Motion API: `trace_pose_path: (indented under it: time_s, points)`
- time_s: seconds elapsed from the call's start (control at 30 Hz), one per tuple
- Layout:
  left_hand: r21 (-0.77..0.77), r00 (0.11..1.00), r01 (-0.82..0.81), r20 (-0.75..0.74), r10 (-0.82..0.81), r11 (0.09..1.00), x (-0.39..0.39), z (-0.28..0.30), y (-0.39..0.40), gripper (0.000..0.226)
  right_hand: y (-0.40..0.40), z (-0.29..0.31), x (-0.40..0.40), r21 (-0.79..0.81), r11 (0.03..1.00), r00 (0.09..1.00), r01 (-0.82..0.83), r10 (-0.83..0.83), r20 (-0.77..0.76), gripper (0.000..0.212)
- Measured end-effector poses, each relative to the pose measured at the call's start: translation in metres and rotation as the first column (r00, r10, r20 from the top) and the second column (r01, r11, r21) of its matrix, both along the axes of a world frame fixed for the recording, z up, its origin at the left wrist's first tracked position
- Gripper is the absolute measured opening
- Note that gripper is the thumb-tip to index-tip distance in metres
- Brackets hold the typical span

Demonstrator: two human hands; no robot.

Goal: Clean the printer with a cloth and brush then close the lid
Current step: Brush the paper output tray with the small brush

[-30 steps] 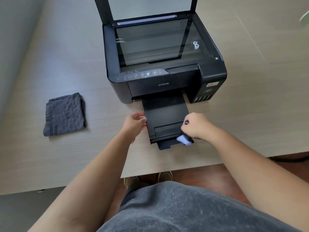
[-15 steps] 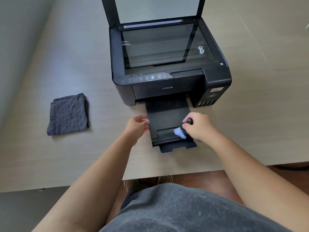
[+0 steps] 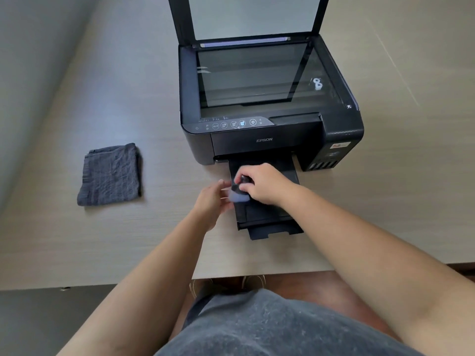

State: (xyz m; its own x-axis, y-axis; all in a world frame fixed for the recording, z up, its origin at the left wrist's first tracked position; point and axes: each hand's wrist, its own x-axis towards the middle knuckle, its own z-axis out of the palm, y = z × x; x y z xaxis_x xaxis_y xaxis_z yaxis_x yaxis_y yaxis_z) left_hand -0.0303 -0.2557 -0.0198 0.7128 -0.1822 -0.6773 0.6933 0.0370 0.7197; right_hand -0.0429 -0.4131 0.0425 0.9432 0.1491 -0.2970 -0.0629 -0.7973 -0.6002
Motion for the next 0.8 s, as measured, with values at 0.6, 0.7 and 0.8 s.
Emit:
trace_pose_path:
  time_s: [0.6,0.7,0.8]
  points:
    - [0.046,0.987,0.133,0.084,-0.136,0.990,0.004,-0.002,0.005,0.033,-0.006,-0.011,-0.035,-0.052,0.938,0.917,0.344,-0.324,0.232,0.019]
    - [0.041,0.986,0.139,0.085,-0.142,0.989,0.005,-0.001,0.005,0.031,0.025,-0.013,-0.043,0.072,0.966,0.957,0.247,-0.255,0.139,0.018]
    - [0.053,0.985,0.147,0.087,-0.151,0.988,0.007,-0.004,0.006,0.029,-0.018,-0.012,-0.048,0.003,0.889,0.880,0.459,-0.455,0.138,0.016]
